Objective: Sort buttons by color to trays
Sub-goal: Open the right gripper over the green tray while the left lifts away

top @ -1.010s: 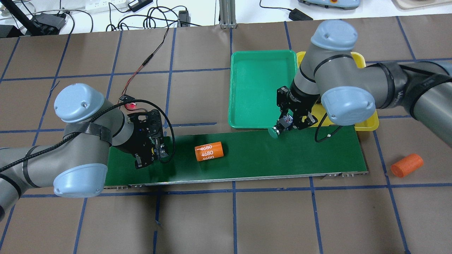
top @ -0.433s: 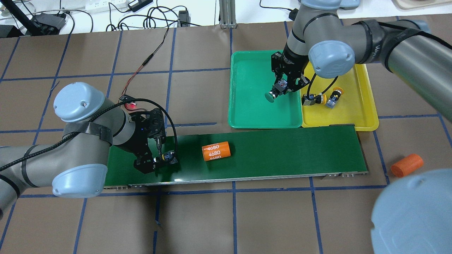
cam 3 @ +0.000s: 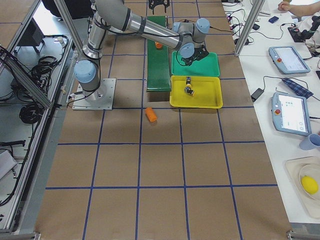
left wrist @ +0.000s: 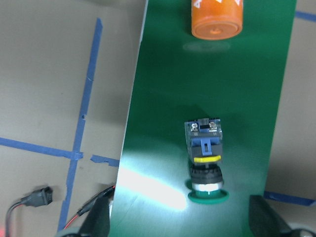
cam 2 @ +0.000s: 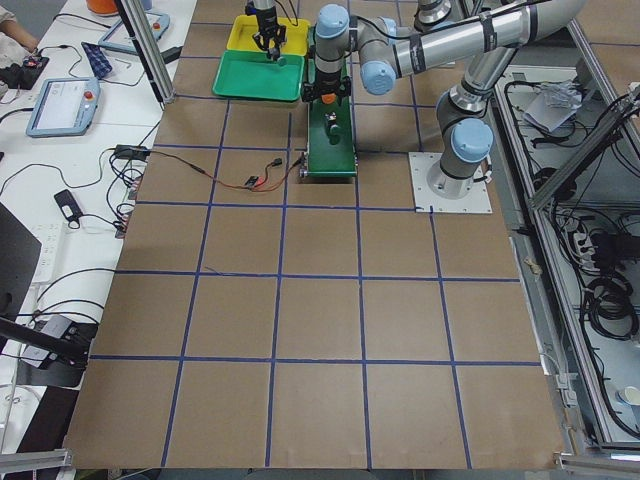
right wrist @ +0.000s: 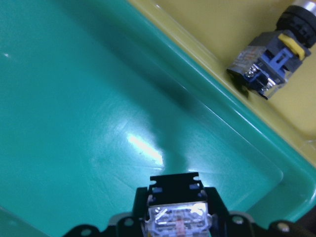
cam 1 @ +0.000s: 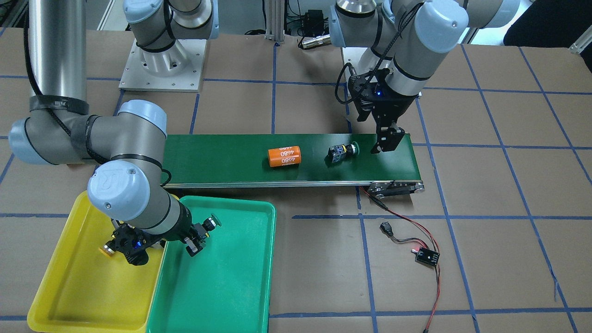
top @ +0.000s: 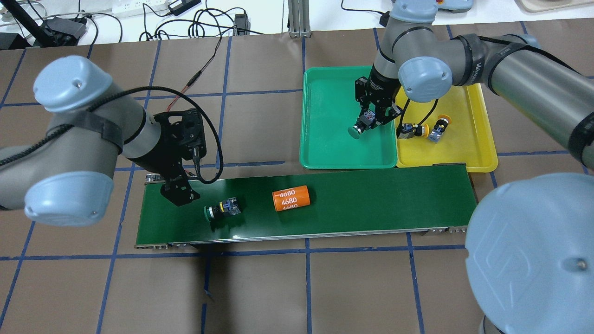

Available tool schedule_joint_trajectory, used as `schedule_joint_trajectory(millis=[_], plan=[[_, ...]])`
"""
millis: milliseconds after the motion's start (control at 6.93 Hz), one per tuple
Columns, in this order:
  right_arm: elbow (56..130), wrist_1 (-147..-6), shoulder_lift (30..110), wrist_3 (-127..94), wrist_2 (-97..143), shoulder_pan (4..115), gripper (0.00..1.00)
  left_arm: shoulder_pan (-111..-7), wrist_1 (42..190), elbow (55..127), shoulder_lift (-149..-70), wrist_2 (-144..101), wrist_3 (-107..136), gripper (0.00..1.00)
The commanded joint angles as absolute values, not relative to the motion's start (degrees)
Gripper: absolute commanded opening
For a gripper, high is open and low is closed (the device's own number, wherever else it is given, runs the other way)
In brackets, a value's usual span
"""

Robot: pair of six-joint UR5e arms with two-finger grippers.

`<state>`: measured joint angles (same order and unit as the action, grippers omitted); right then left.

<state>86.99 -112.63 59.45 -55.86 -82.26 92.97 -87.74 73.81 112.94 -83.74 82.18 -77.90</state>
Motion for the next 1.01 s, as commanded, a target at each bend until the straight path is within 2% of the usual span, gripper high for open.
schedule_joint_trajectory(millis=[0,433,721,865], plan=[[87.0,-112.8,59.1,-56.7,-81.7,92.6,0.66,-87.2,84.0,103.7,-83.4,82.5,-68.4,1.00],[86.7,-112.8,59.5,-56.5,-81.7,92.6,0.67,-86.7,85.2,98.1,-83.7,83.1,-44.6,1.00],[87.9,-111.5,67.5,-55.7,-78.9,92.5,0.67,-86.7,77.4,97.6,-85.4,83.2,-22.5,1.00],[88.1,-110.0,71.9,-55.7,-78.7,92.9,0.67,-86.7,76.8,96.6,-85.5,84.8,-20.8,1.00]])
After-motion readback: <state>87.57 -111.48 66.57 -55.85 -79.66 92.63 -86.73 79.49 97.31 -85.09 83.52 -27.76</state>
